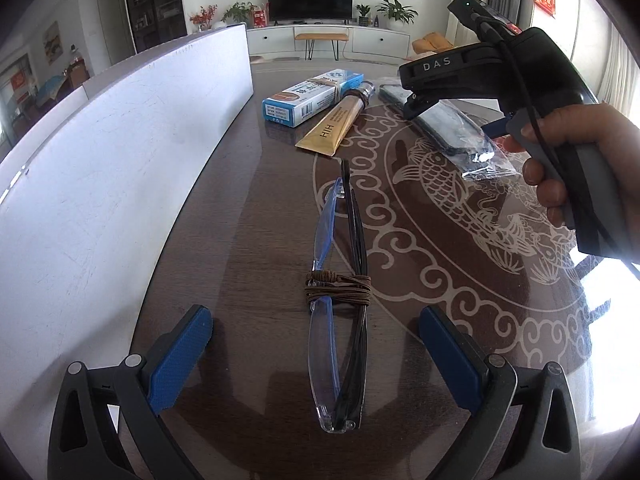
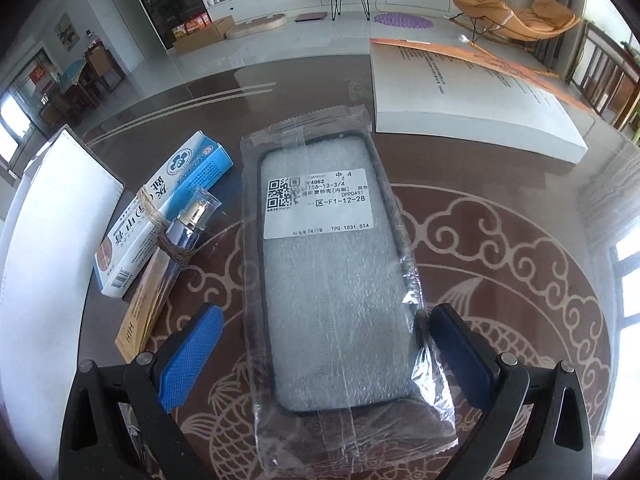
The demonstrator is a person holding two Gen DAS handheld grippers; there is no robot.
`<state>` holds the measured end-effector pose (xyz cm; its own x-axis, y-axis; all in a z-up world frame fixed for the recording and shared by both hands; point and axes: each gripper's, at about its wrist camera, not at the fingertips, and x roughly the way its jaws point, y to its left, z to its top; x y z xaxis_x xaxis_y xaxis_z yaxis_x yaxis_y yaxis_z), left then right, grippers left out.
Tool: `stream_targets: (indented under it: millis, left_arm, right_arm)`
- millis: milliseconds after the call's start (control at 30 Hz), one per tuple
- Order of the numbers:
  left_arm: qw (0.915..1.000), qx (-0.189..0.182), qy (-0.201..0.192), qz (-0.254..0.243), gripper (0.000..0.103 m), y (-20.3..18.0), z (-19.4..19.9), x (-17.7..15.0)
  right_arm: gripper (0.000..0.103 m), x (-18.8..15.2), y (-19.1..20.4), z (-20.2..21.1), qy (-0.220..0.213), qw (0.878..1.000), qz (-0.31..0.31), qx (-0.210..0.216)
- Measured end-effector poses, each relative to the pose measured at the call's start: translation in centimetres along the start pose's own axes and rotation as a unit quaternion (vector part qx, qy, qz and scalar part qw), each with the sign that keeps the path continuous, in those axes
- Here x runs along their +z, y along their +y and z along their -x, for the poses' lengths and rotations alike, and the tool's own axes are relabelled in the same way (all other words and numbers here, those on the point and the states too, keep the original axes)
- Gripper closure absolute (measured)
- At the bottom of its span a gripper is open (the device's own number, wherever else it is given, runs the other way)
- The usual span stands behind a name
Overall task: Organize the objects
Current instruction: 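Grasp the clear bag with the black phone case using the right tool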
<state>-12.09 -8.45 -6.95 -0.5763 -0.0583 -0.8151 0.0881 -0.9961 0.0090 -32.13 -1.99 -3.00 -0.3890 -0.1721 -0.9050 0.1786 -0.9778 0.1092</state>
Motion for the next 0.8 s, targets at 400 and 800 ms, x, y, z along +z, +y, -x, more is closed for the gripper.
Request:
stream_targets:
  millis: [400, 800]
  left_arm:
    - [1.0, 0.0, 0.0, 0.0, 0.0, 0.0, -0.2, 0.0]
    - [1.0, 0.0, 0.0, 0.001, 0.0, 0.0, -0.1, 0.1]
  right_arm:
    - [0.027, -4.8, -0.8, 2.9, -0.042, 0.996, 0.064, -0.033]
    - [0.026, -22.4, -7.7, 12.2, -0.091, 0.993, -0.007, -0.074]
